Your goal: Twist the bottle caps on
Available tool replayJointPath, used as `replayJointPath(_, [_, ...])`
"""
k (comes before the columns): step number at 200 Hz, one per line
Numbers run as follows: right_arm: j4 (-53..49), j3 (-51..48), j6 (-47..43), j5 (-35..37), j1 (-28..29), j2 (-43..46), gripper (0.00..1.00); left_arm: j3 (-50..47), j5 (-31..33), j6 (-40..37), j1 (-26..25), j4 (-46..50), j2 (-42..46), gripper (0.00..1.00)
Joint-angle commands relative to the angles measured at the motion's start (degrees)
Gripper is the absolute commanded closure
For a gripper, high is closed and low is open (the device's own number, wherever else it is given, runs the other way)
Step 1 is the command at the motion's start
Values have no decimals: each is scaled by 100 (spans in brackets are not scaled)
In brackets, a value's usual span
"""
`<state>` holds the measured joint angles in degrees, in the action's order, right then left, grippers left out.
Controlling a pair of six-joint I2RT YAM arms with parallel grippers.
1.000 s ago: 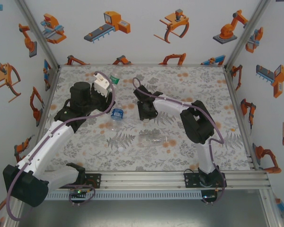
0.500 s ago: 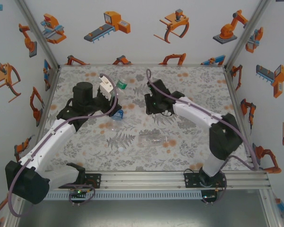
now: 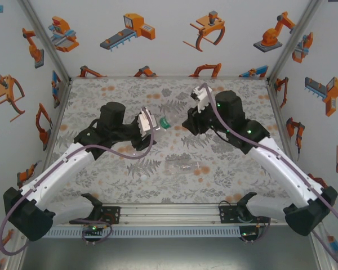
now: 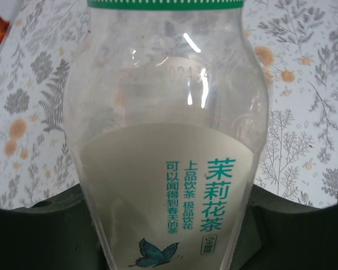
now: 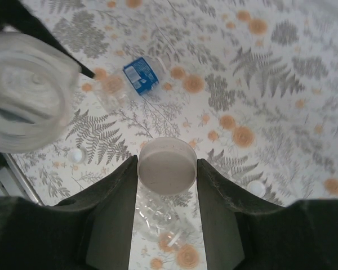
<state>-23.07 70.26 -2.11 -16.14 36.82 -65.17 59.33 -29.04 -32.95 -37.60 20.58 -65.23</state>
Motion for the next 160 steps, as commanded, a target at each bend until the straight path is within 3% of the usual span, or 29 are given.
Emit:
replayJointPath(1, [8,-131,-1147,-936,-12,567,81,250,-259,-463,-51,281,1,100])
replayJointPath(44, [-457,91,-1797,-1358,-8,1164,83,145,-769,-744,-115,280,283,100])
replayJointPath(89, [-250,-85,-2671,-2694,18,1593,92,158,-686,-1422,-374,676,532,100])
replayJointPath(114, [368,-380,-2690,-3152,36,1767,96,223,-575,-1613,-475,909,542,100])
replayJointPath(160, [339,-259,-2698,-3397,96,1518,96,324,-428,-1685,-610,1057,471,100])
